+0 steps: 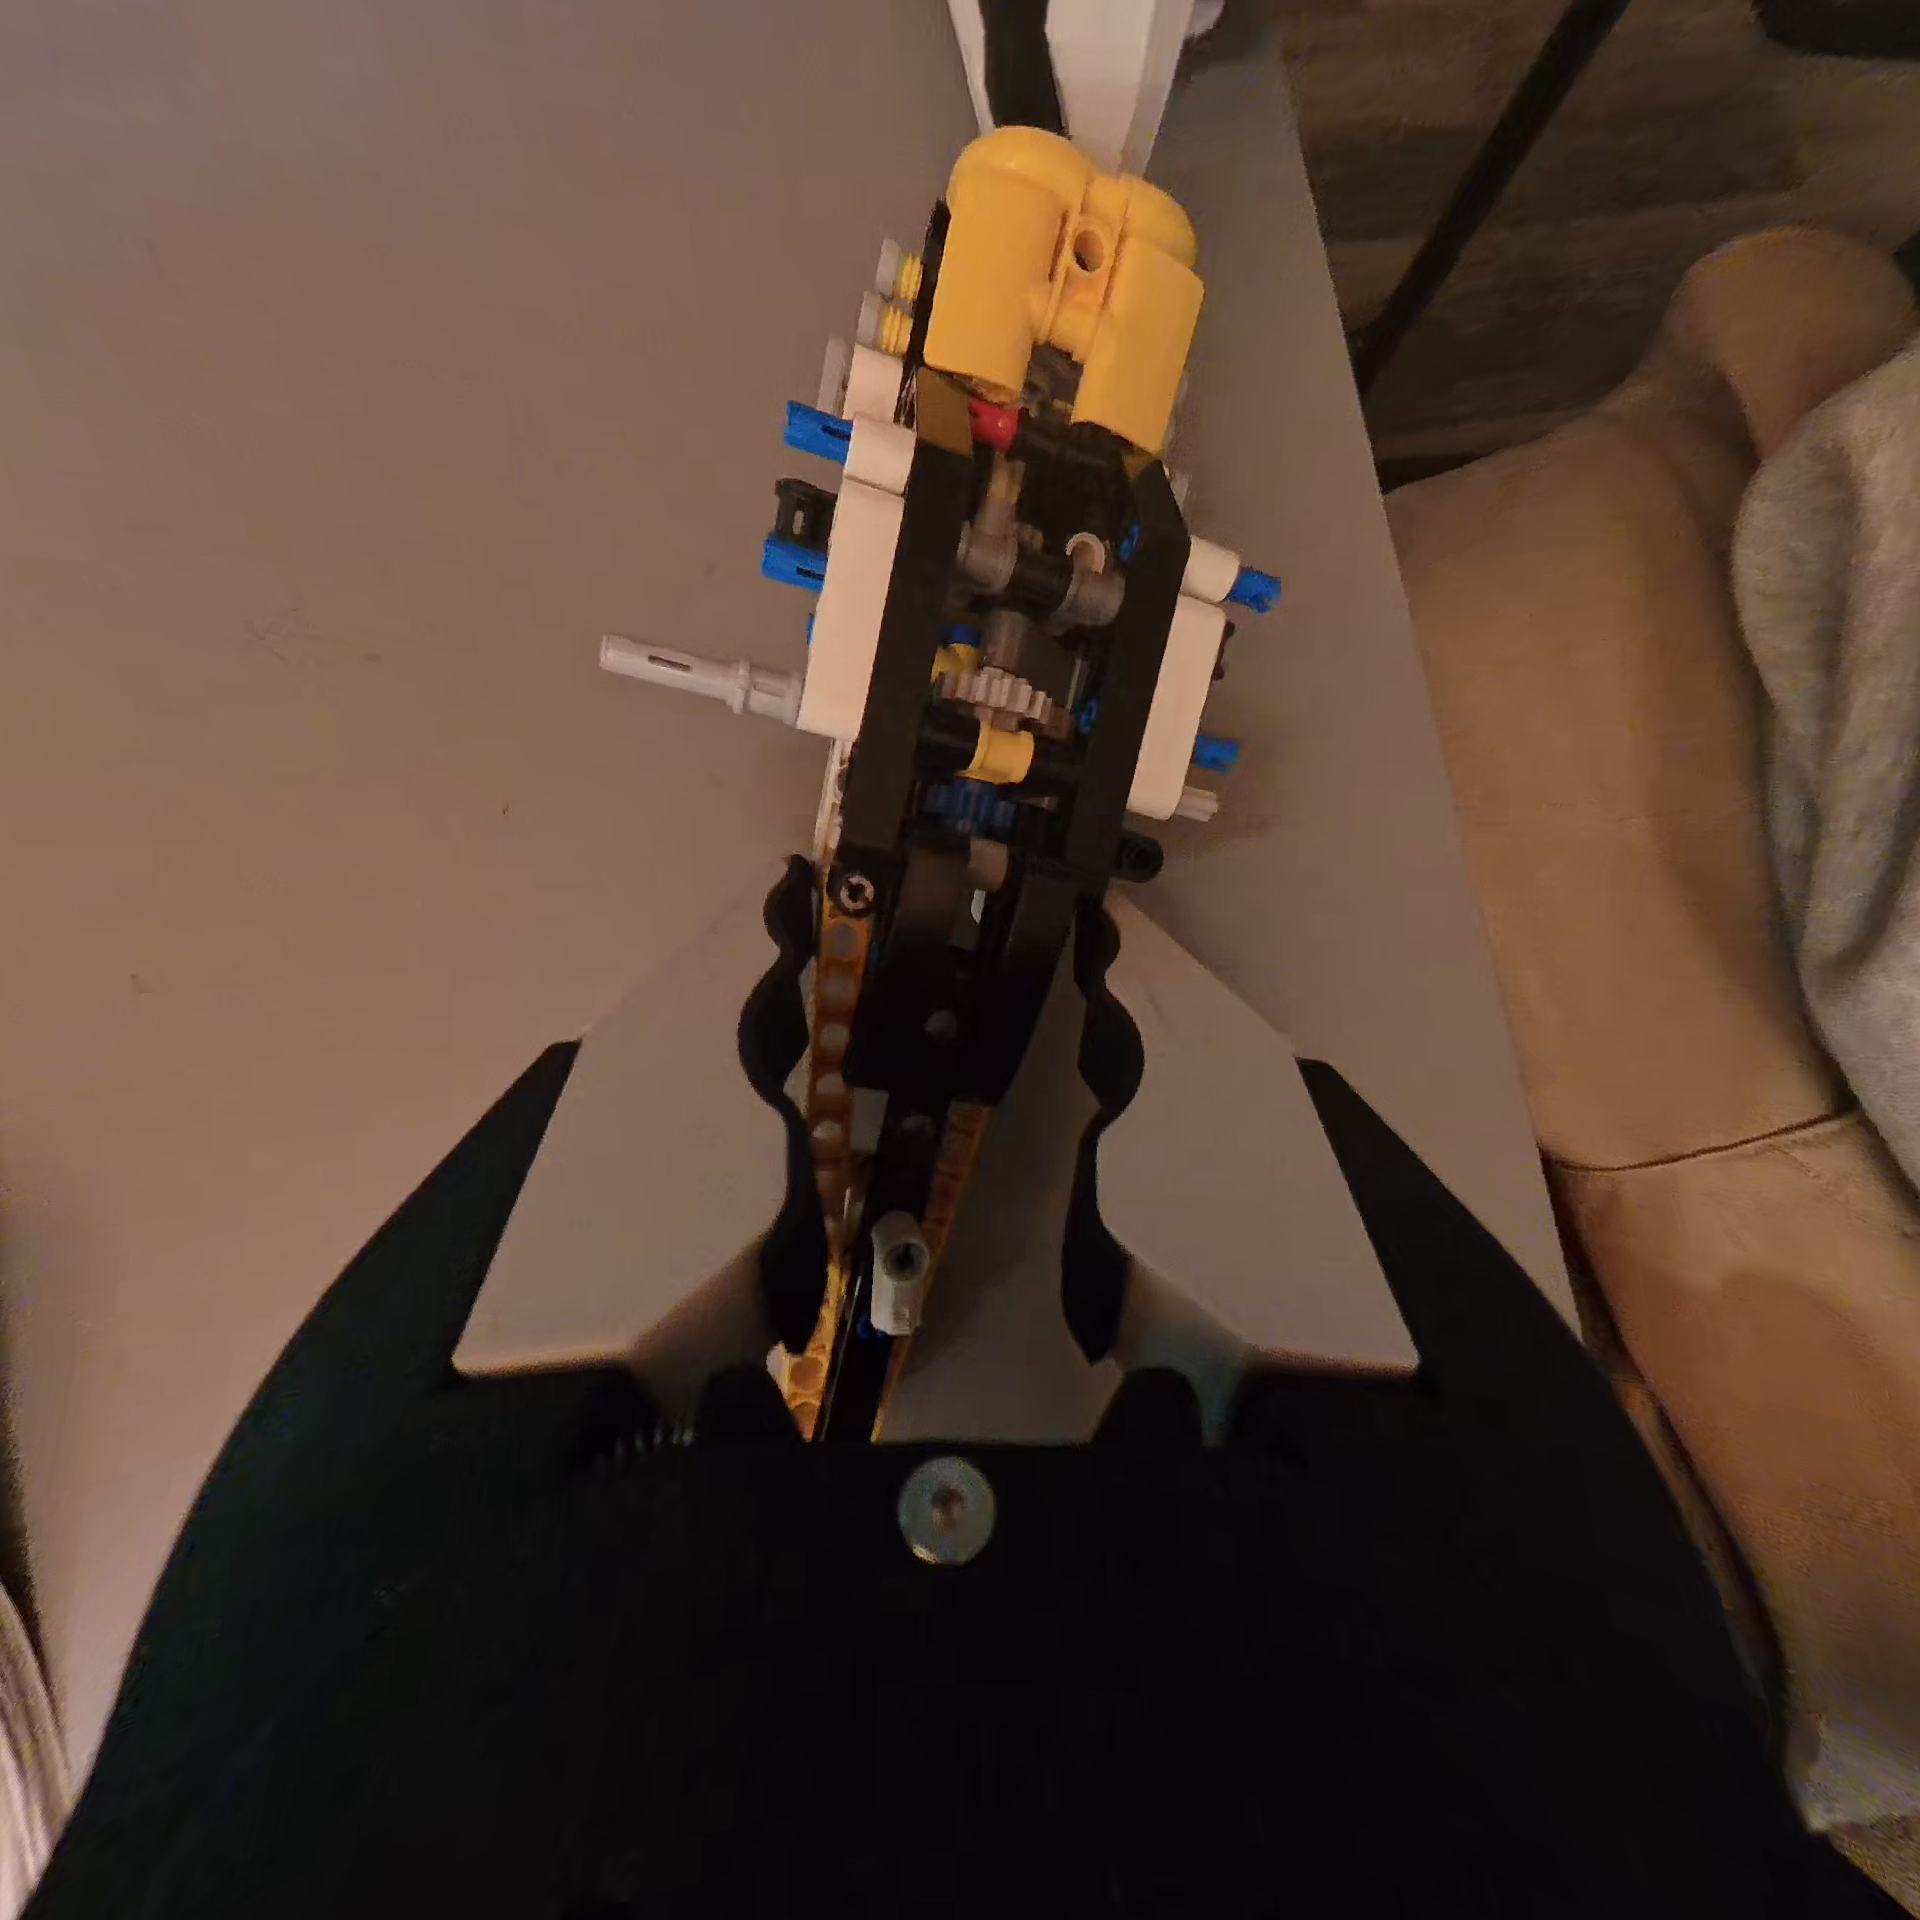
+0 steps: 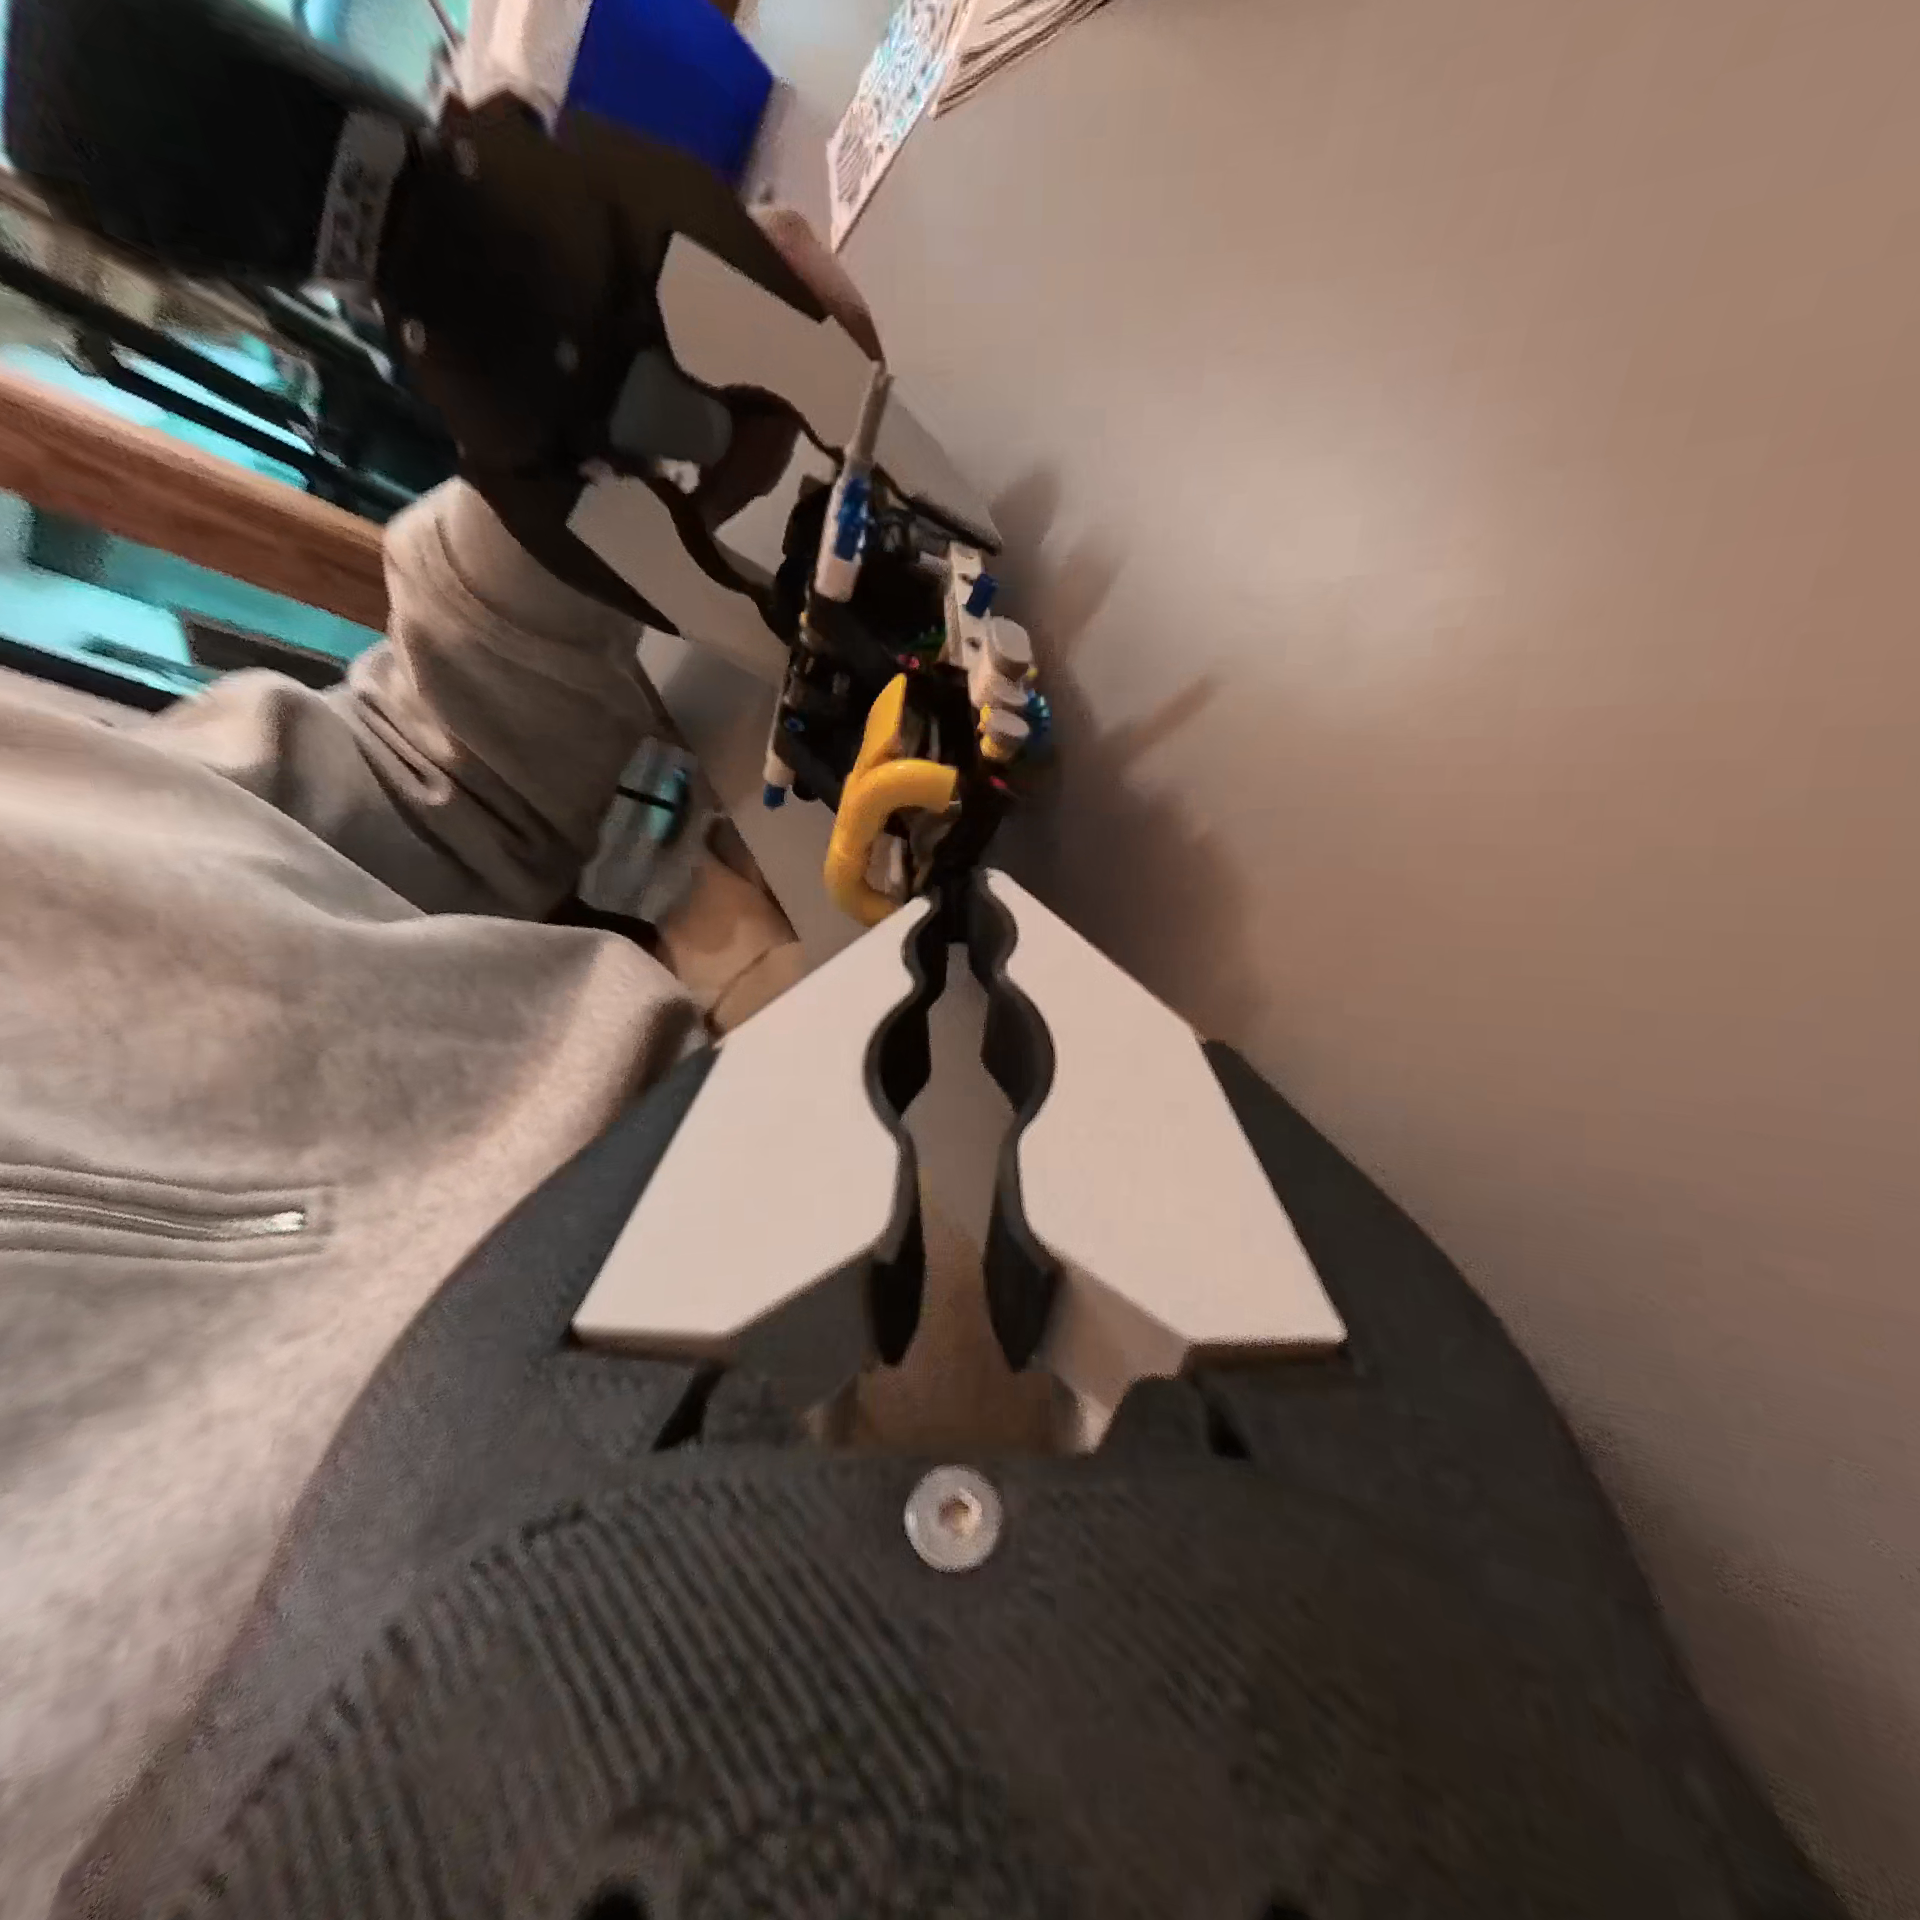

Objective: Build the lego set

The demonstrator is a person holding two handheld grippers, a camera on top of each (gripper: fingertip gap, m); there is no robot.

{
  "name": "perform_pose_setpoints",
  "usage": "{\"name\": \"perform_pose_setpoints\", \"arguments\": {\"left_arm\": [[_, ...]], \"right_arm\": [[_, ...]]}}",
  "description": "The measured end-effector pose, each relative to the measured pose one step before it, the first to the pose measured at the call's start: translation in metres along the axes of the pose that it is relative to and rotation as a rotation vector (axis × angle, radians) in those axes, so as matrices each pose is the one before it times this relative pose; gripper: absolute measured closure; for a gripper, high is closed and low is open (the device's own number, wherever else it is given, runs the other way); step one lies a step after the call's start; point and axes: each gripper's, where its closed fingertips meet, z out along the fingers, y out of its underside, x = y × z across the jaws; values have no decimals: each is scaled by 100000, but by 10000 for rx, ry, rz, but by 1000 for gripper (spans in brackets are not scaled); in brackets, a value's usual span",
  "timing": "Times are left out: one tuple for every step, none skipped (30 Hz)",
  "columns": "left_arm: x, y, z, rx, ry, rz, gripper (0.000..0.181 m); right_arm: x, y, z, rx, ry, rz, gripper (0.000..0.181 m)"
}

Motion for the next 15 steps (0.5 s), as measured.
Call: {"name": "perform_pose_setpoints", "arguments": {"left_arm": [[-16,-43,-17,17,-116,95,132],[6,-42,-27,29,-78,78,132],[0,-55,-47,35,-49,40,132],[-40,-64,-69,37,-73,47,132],[-27,-67,-81,36,-80,71,132],[10,-61,-68,27,-32,29,132],[78,-20,-39,7,39,-24,132],[60,28,0,-22,39,-20,132],[34,92,45,-39,12,8,132],[41,104,66,-49,14,6,132],[55,114,68,-43,36,-29,132],[0,14,-10,24,18,-43,132],[43,21,-32,30,57,-47,132],[28,21,-3,22,44,-61,132],[5,-2,-25,27,15,-28,132]], "right_arm": [[-14,12,-25,84,-169,435,180],[-27,-7,-25,84,-179,426,180],[-50,-26,-23,103,-185,411,180],[-66,-46,-21,114,-207,446,180],[-58,-64,-23,132,-221,475,180],[0,-40,-23,112,-172,387,180],[58,29,7,60,-87,228,180],[53,56,45,27,-53,154,179],[38,72,47,3,-42,150,179],[52,36,60,10,-8,98,179],[84,54,65,-21,60,-45,179],[0,17,35,-23,46,-128,179],[-46,-20,16,-19,39,-162,179],[-27,-2,30,-44,92,-281,179],[0,4,16,-70,167,-374,179]]}}
